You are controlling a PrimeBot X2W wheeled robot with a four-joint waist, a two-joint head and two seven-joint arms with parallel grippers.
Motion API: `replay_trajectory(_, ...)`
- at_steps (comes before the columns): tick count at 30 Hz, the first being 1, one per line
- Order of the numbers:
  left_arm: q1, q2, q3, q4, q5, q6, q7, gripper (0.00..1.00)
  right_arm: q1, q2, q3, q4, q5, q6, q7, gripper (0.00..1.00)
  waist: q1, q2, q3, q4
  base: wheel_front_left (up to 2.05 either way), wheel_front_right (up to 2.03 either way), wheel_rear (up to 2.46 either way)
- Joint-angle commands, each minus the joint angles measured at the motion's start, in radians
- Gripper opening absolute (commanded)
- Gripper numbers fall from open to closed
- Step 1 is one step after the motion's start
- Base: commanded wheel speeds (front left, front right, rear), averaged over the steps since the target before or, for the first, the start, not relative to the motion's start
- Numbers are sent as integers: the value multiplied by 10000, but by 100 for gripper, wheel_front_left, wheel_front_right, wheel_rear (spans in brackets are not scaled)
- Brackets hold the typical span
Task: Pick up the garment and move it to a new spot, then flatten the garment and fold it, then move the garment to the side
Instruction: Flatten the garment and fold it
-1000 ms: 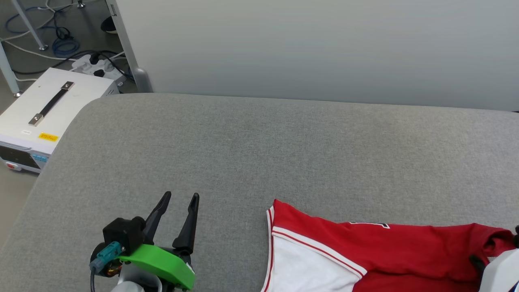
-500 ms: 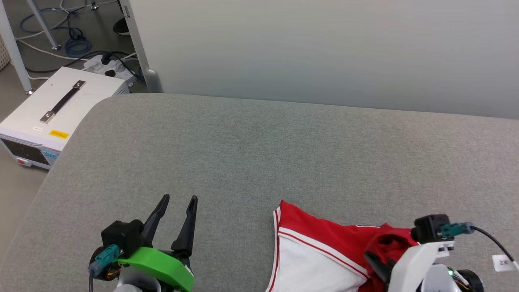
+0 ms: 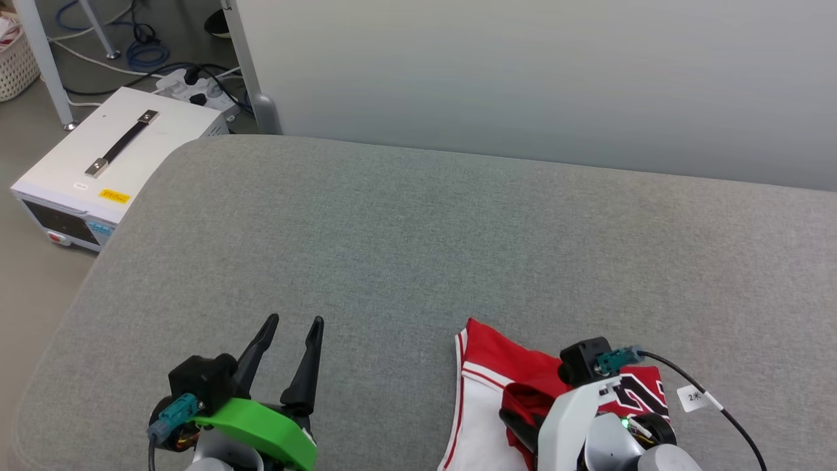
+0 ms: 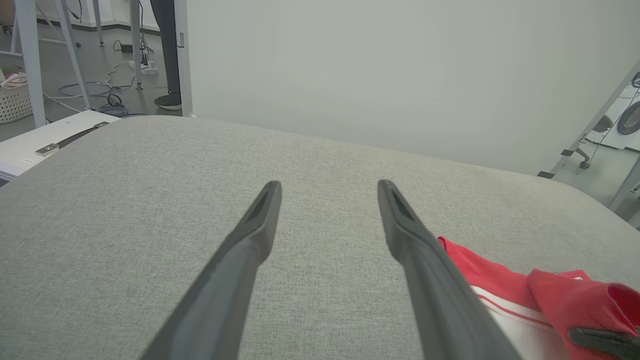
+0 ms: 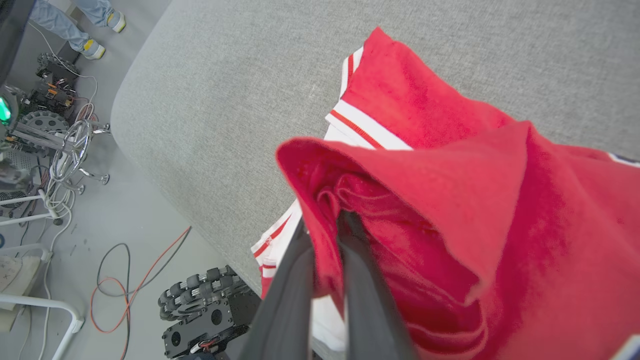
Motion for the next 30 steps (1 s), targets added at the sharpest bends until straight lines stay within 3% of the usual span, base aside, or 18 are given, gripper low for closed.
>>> replay_trajectory(1,-164,-17,7,15,-102,-29,-38,100,-300,-14,109,285,-120,-7,-194,0,0,0,59,74,0,0,0)
replay_trajectory(2,-170,-20,-1,22,-102,-31,-39,100,-389,-14,181,453,-208,-7,-314,38,0,0,76,97,0,0,0)
replay_trajectory(3,-179,-25,-4,33,-106,-31,-39,100,-495,-14,272,642,-266,-7,-469,100,0,0,96,119,0,0,0)
replay_trajectory(14,-146,-106,37,102,-106,-13,-48,100,-1111,-13,1879,692,826,-7,-994,100,0,0,-43,78,0,0,0)
replay_trajectory(19,-85,-133,94,44,-91,-23,-52,100,-1319,-13,1609,372,632,-7,-1049,100,0,0,-168,-65,0,0,0)
replay_trajectory(22,-39,-161,144,-25,-70,-28,-54,100,-1613,-17,1137,194,-95,-7,-1160,100,0,0,-199,-187,0,0,0)
replay_trajectory(26,-47,-281,281,-247,5,-76,-56,100,-2073,-696,596,-113,-1361,-7,-1675,100,0,0,-194,-340,0,0,0)
replay_trajectory(30,-17,-442,518,-530,156,-156,-57,100,-2488,-2018,518,-403,-2323,-7,-2791,100,0,0,-153,-518,0,0,0)
